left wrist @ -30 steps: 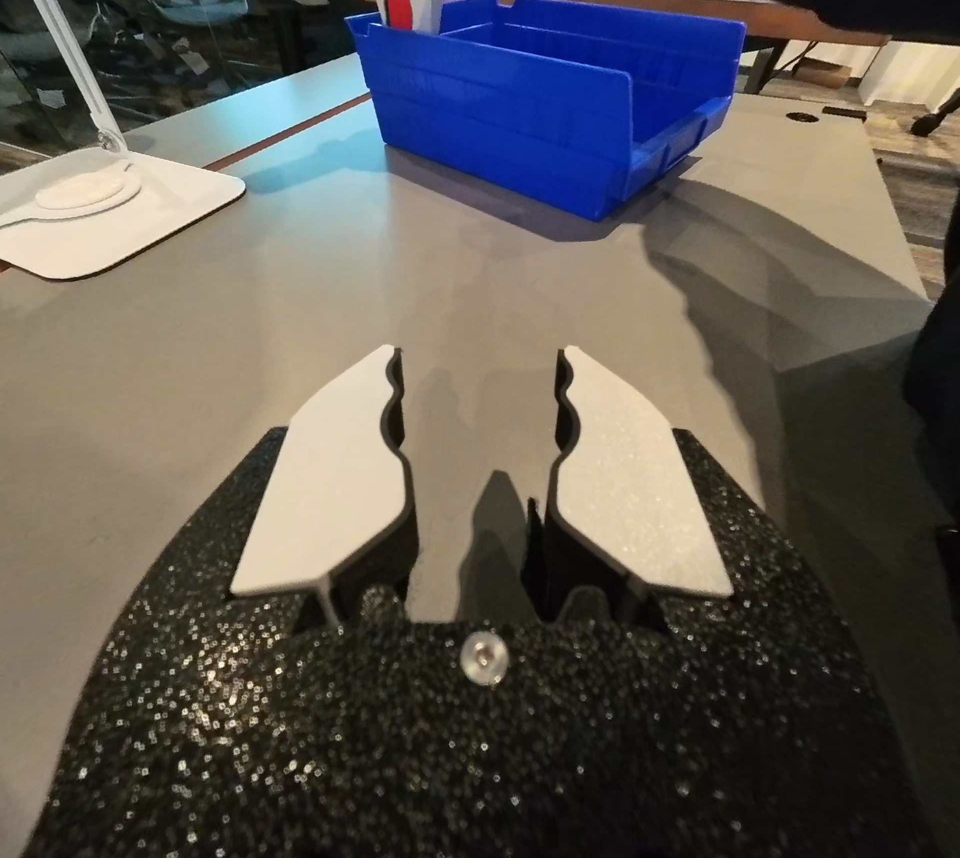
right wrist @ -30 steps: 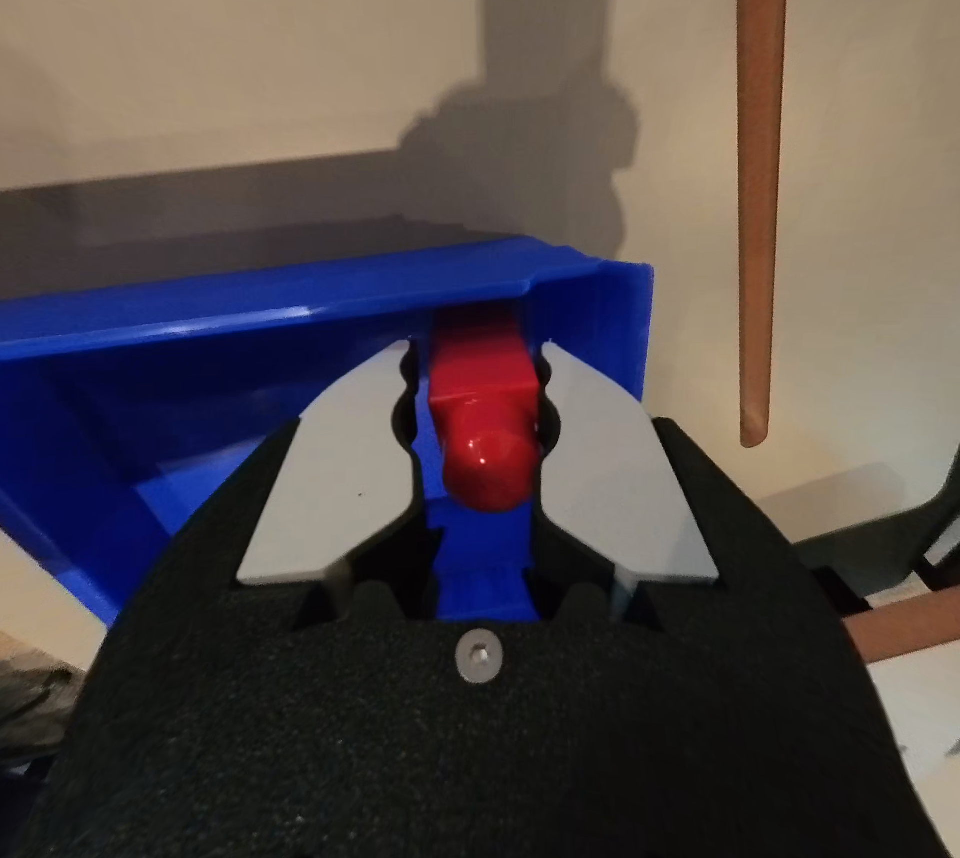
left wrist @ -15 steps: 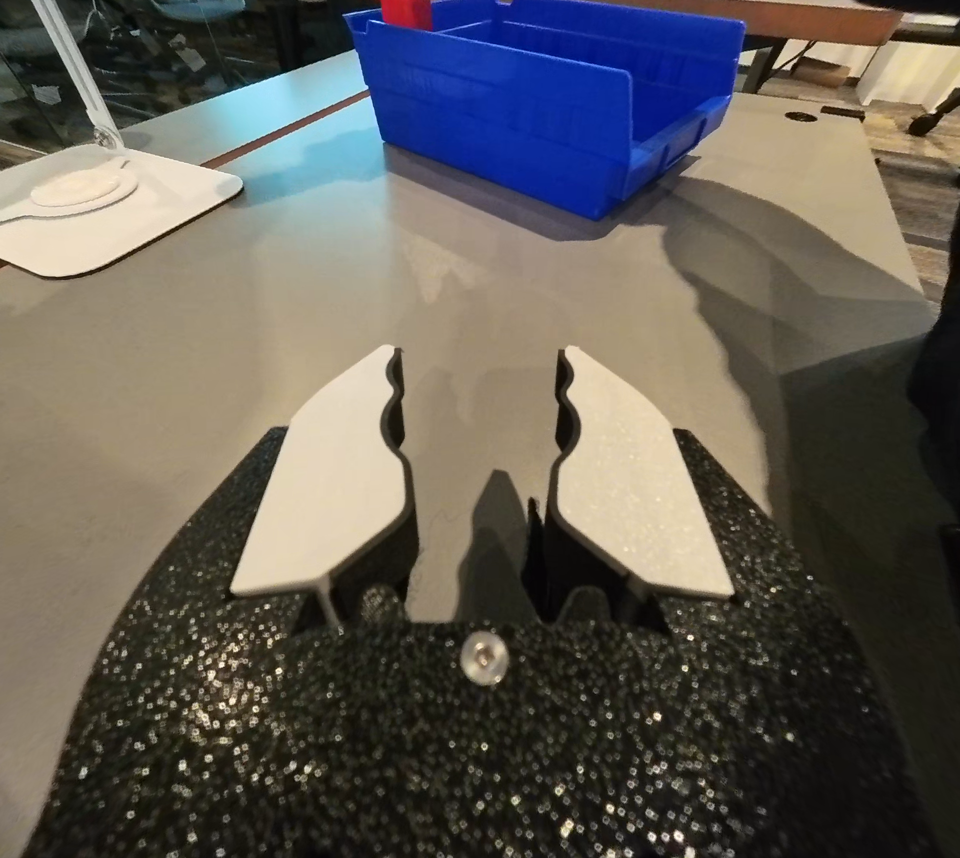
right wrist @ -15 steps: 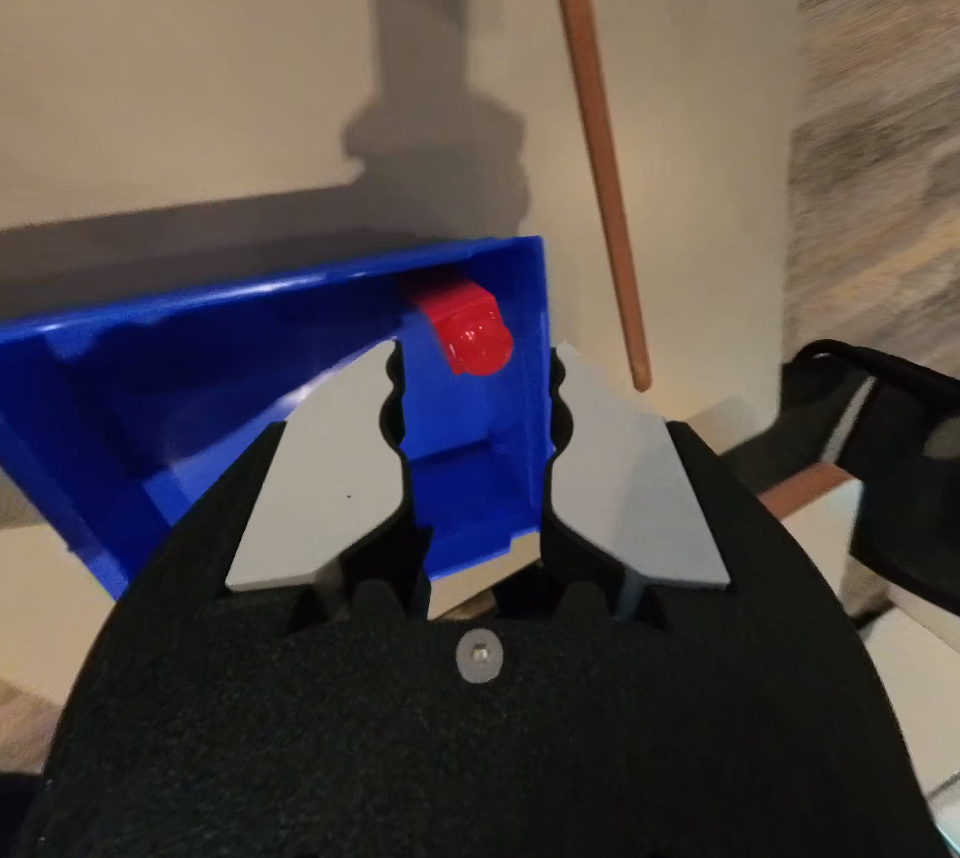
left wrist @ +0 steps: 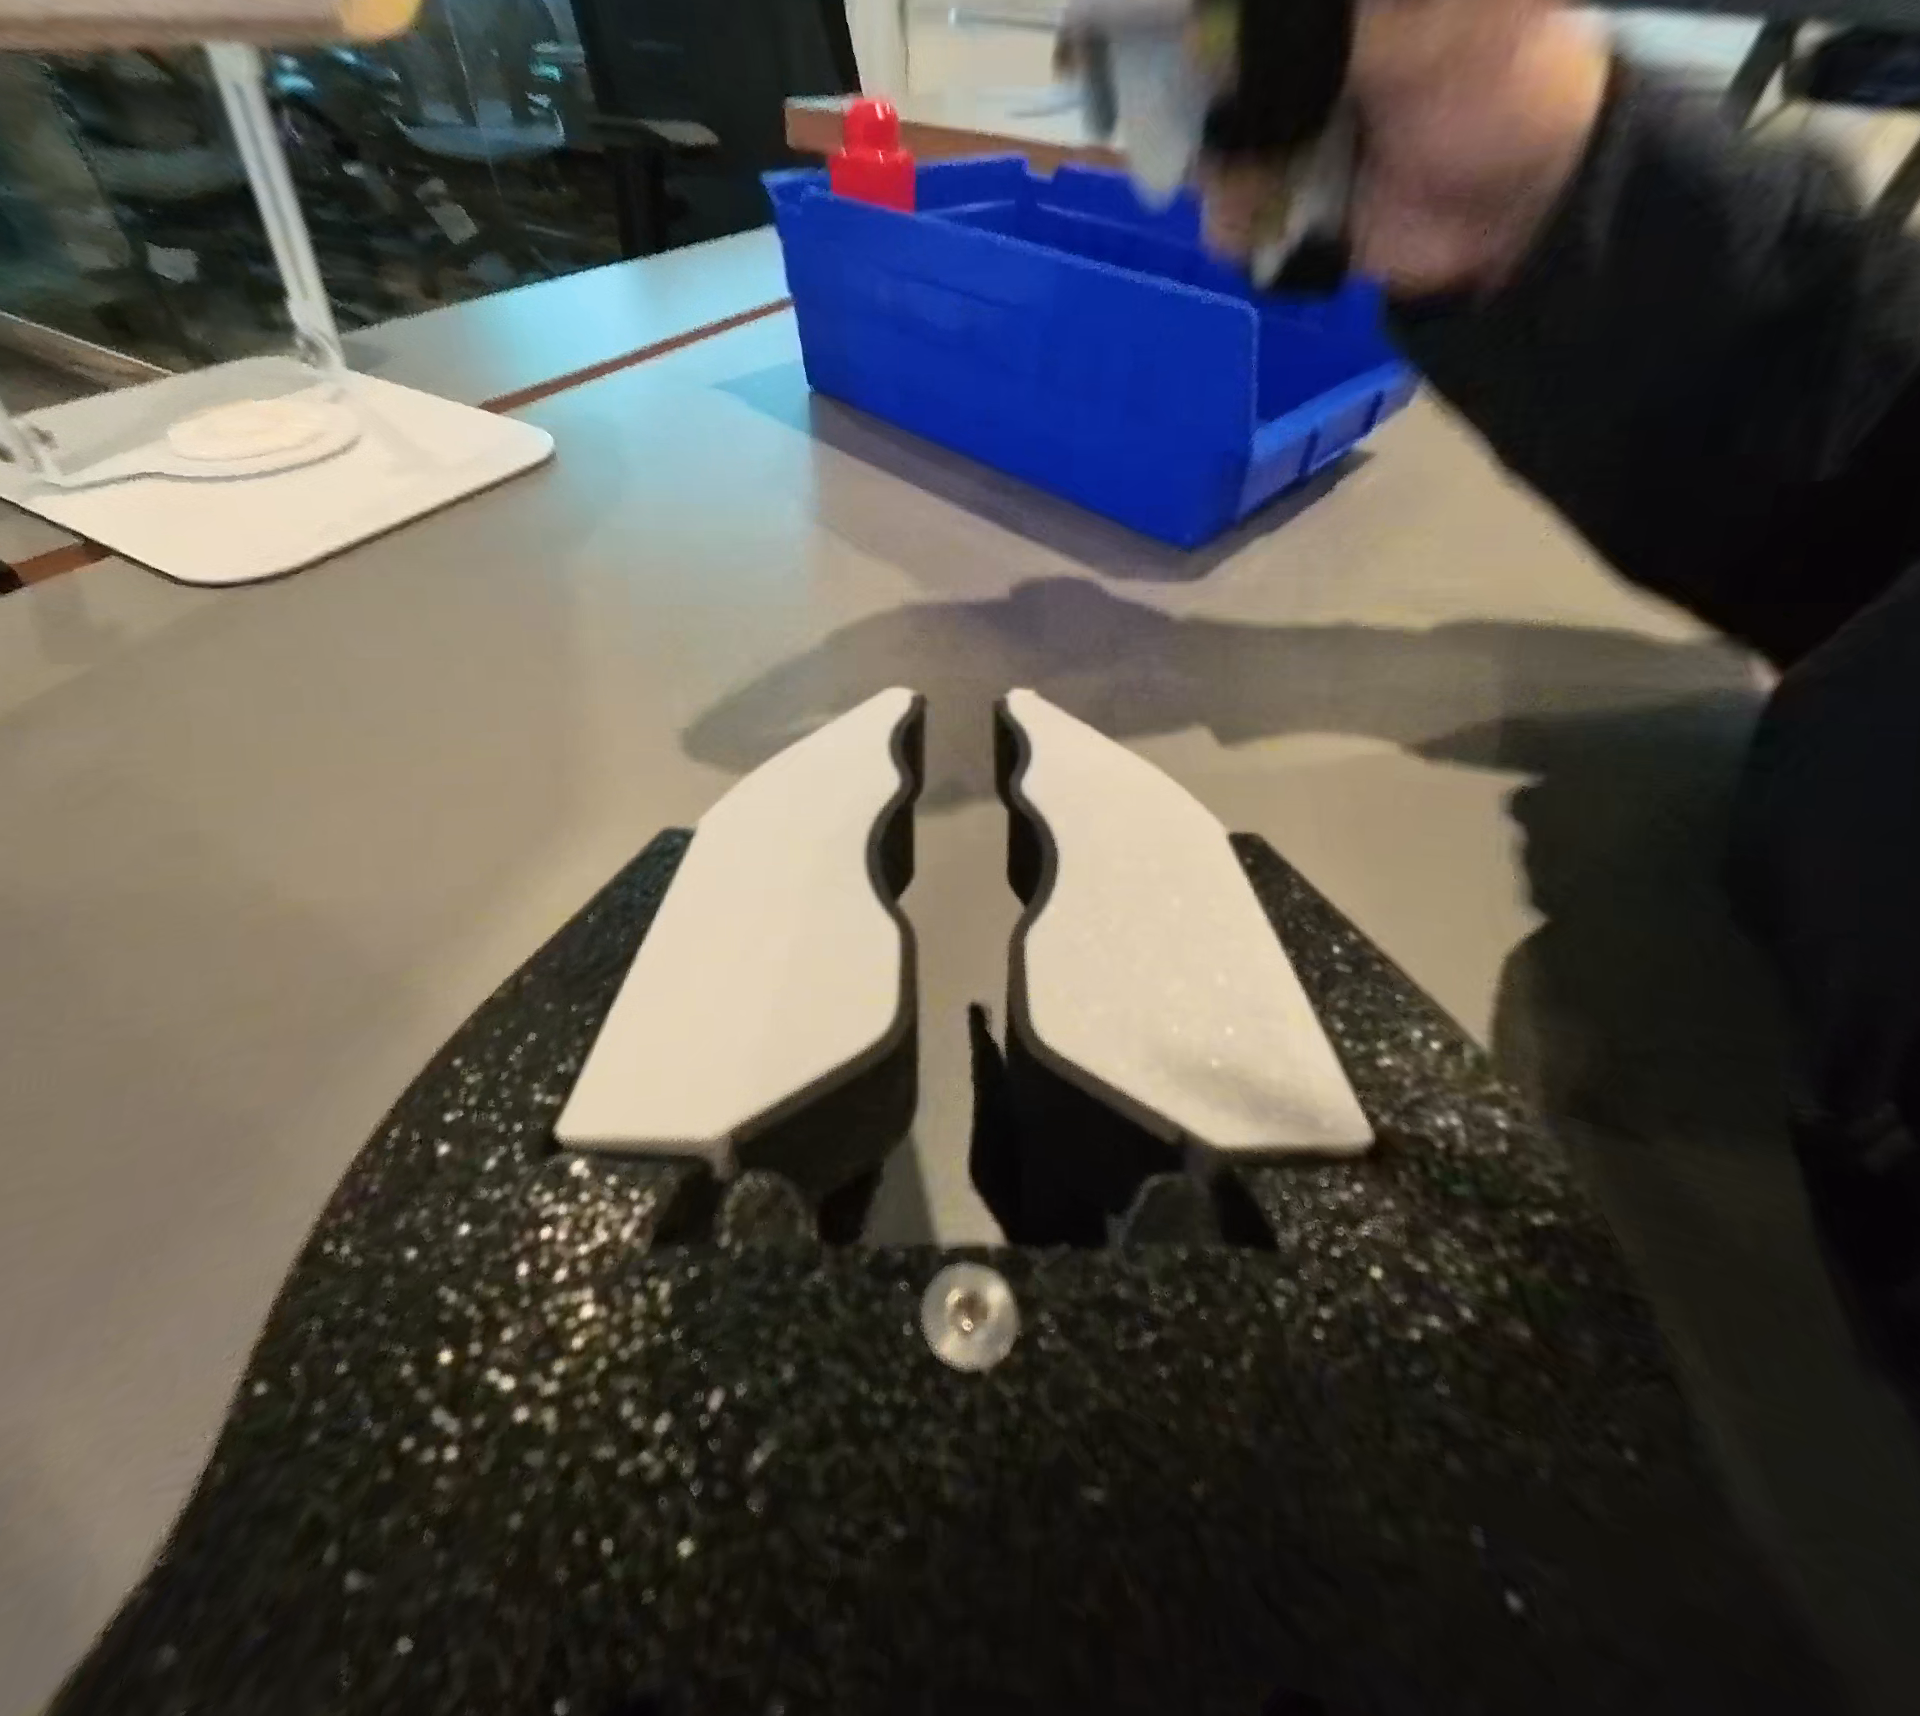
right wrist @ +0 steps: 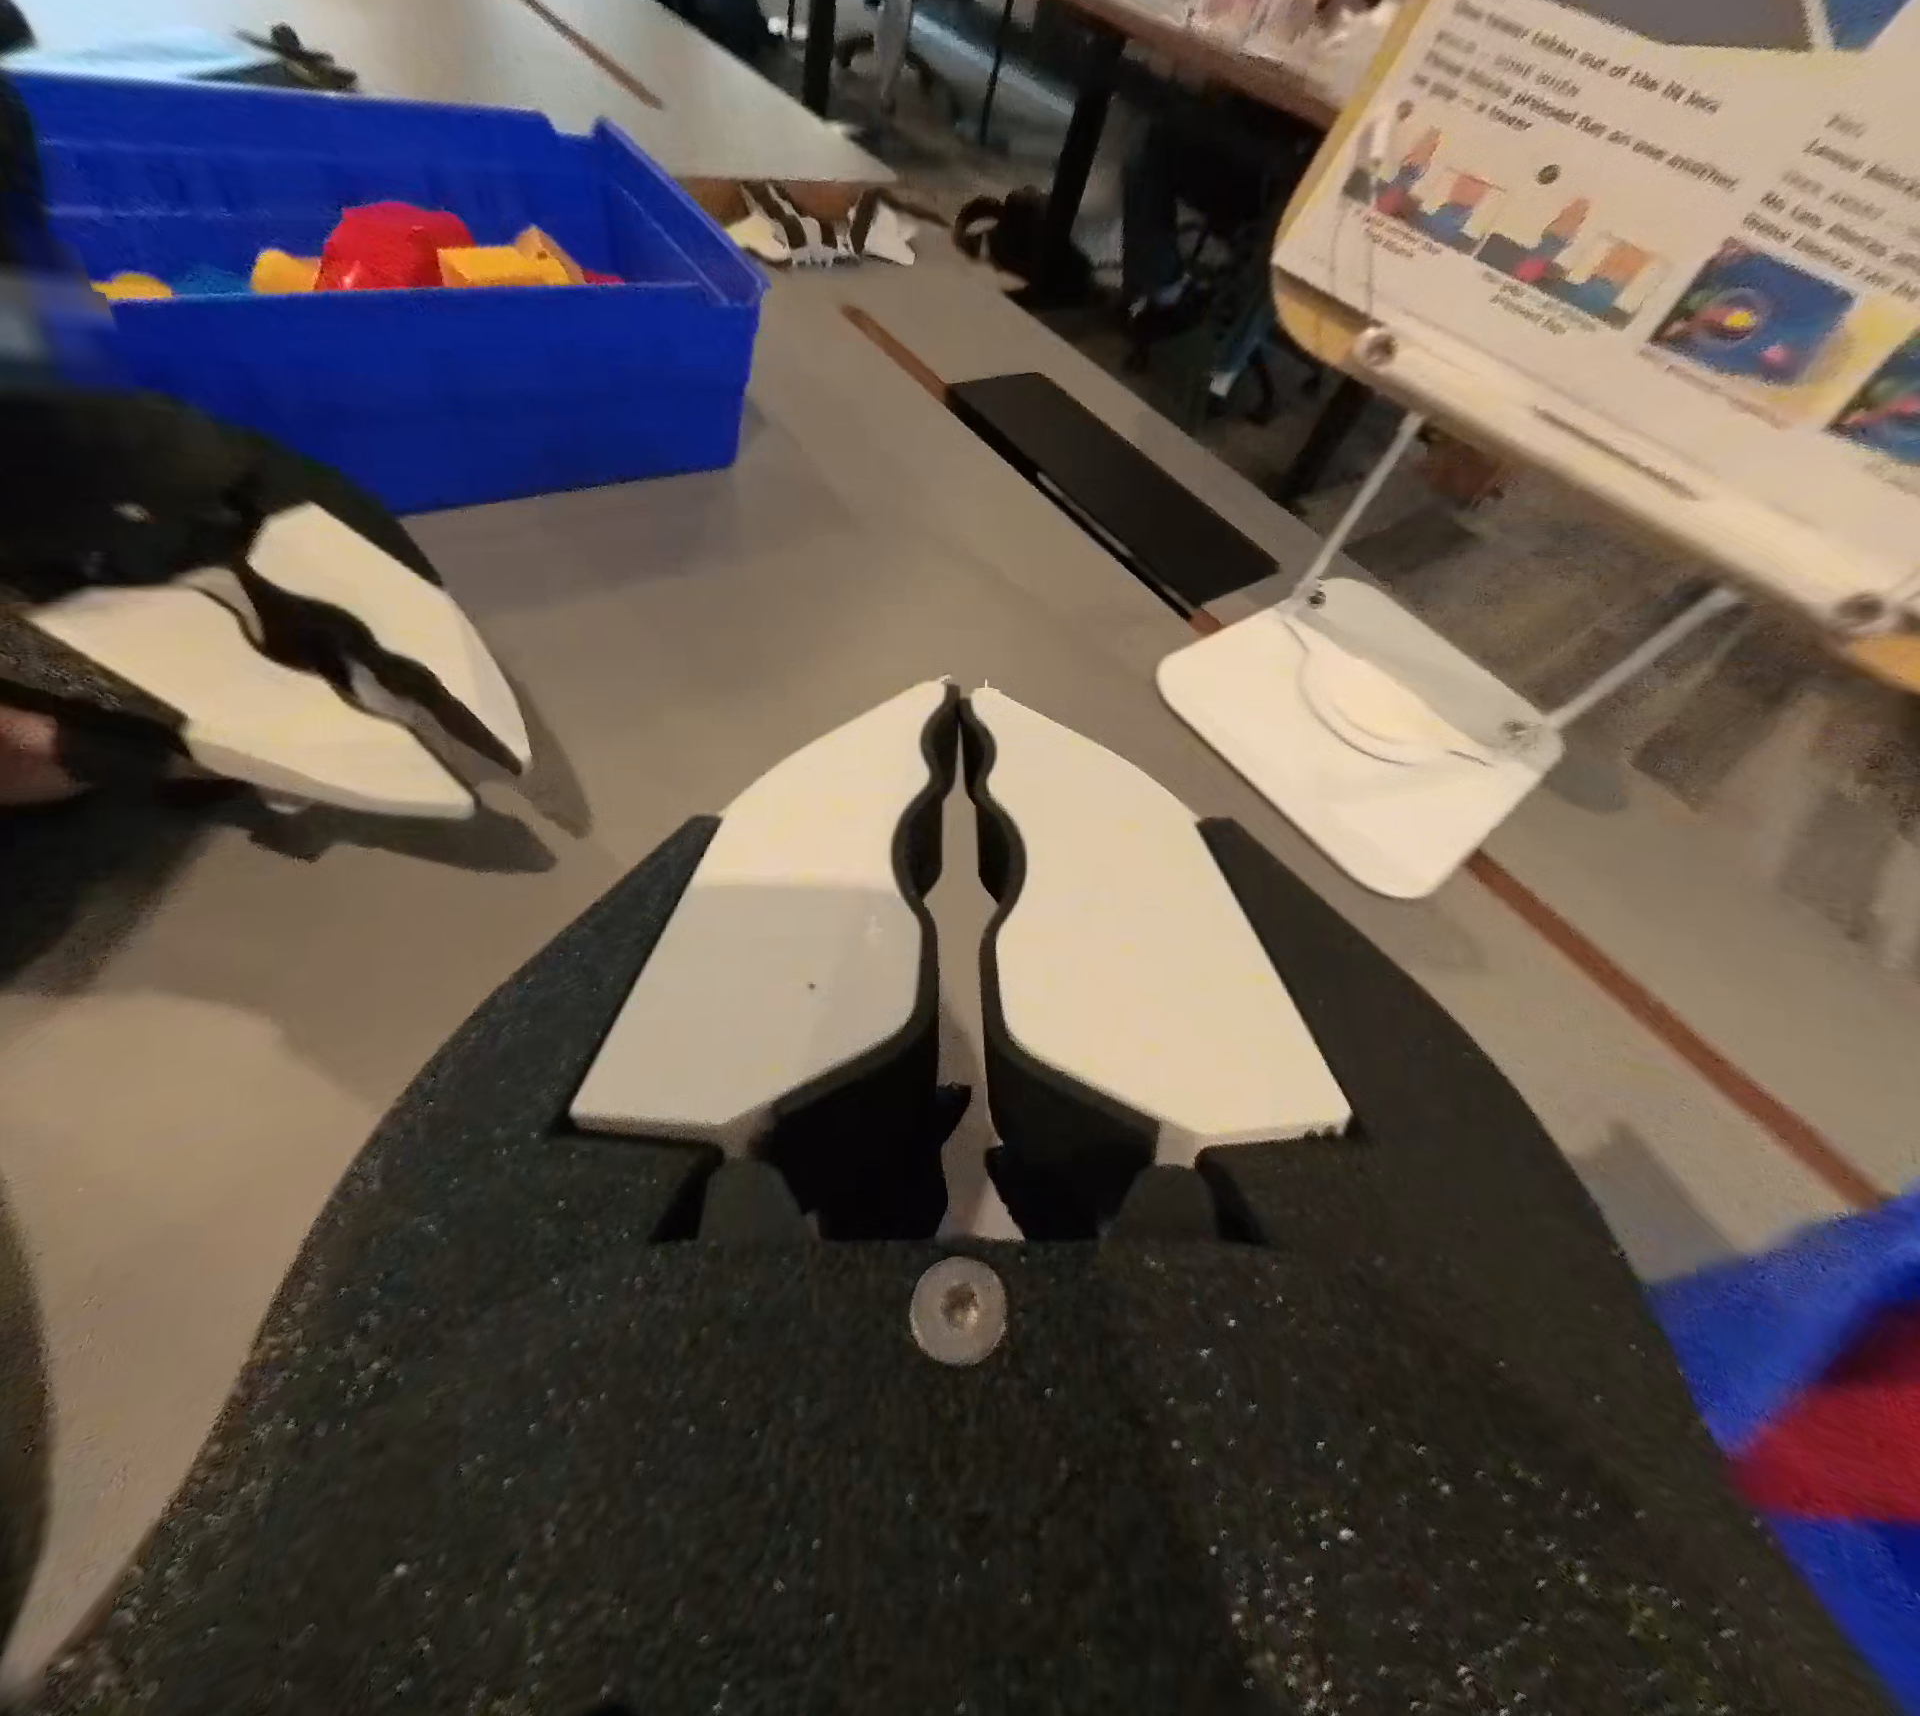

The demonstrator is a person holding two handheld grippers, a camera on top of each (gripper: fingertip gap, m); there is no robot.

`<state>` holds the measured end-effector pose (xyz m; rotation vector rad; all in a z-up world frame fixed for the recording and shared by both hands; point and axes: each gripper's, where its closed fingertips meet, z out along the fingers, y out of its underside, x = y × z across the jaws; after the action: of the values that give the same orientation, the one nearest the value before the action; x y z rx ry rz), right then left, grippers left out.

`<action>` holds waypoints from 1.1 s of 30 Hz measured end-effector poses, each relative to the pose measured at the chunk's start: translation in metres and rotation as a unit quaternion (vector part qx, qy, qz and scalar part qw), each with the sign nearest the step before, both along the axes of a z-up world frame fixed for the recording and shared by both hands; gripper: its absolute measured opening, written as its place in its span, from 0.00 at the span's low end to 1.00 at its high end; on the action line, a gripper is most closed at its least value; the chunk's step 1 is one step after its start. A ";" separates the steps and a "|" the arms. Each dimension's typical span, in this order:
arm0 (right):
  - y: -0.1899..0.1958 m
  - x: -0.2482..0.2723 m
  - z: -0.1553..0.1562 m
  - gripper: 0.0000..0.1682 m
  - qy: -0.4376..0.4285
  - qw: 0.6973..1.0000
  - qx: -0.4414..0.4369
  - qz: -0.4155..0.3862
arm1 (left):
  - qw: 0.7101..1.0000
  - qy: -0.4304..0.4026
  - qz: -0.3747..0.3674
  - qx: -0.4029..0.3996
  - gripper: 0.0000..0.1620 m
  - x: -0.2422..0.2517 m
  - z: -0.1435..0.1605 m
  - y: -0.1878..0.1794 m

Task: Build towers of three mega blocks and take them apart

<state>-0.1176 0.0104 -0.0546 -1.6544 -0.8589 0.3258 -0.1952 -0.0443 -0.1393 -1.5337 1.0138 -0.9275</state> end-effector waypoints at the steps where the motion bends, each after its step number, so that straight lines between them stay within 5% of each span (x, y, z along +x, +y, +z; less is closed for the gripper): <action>1: 0.000 -0.009 -0.013 0.00 0.015 1.000 0.004 -0.004 | 1.000 -0.013 0.004 0.001 0.06 -0.004 0.008 -0.001; 6: -0.011 -0.058 -0.051 0.00 0.100 0.994 0.021 0.044 | 0.996 -0.015 0.059 0.064 0.00 -0.043 0.062 -0.003; 12: -0.012 -0.069 -0.068 0.00 0.114 0.991 0.051 0.051 | 0.946 0.133 0.273 0.117 0.00 -0.161 0.095 0.034; 16: -0.011 -0.065 -0.073 0.00 0.129 0.990 0.043 0.042 | 0.885 0.262 0.383 0.030 0.11 -0.246 0.062 0.061; 22: -0.012 -0.062 -0.071 0.00 0.143 0.988 0.043 0.046 | 0.825 0.359 0.421 -0.115 0.25 -0.288 -0.006 0.079; 27: -0.014 -0.064 -0.071 0.00 0.141 0.988 0.044 0.055 | 0.818 0.391 0.394 -0.151 0.39 -0.287 -0.030 0.089; 33: -0.014 -0.064 -0.071 0.00 0.146 0.987 0.040 0.060 | 0.798 0.456 0.365 -0.147 0.41 -0.290 -0.040 0.100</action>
<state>-0.1812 -0.0038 -0.1257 -1.4406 -0.7408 0.5939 -0.4847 0.0560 -0.1794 -2.4720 0.7613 0.2957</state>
